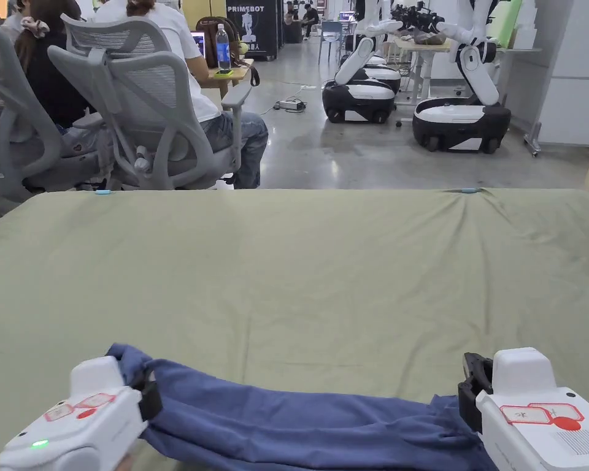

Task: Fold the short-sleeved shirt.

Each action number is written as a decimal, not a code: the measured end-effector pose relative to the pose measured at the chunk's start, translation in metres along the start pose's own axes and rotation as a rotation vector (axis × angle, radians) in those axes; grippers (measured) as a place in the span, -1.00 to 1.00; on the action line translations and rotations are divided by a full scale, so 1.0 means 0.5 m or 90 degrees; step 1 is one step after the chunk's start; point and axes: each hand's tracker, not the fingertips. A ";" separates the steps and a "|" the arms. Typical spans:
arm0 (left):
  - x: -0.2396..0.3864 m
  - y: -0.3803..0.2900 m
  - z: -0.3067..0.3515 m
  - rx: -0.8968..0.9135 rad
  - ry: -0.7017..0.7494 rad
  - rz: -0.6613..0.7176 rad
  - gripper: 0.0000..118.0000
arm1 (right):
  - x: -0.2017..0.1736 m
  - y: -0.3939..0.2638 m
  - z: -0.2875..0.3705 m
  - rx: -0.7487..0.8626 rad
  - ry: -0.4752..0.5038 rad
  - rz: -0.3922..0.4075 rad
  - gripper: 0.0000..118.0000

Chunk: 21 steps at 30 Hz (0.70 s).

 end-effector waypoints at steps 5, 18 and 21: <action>0.246 -0.019 0.011 -0.005 -0.082 -0.249 -0.87 | 0.010 -0.003 0.012 0.005 0.007 -0.007 -1.00; 0.353 -0.049 0.017 -0.078 -0.241 -0.074 0.50 | 0.064 -0.031 0.035 -0.020 0.014 -0.017 -1.00; 0.291 -0.022 0.045 -0.049 -0.229 0.052 0.50 | 0.062 -0.033 0.031 -0.017 0.023 -0.023 -1.00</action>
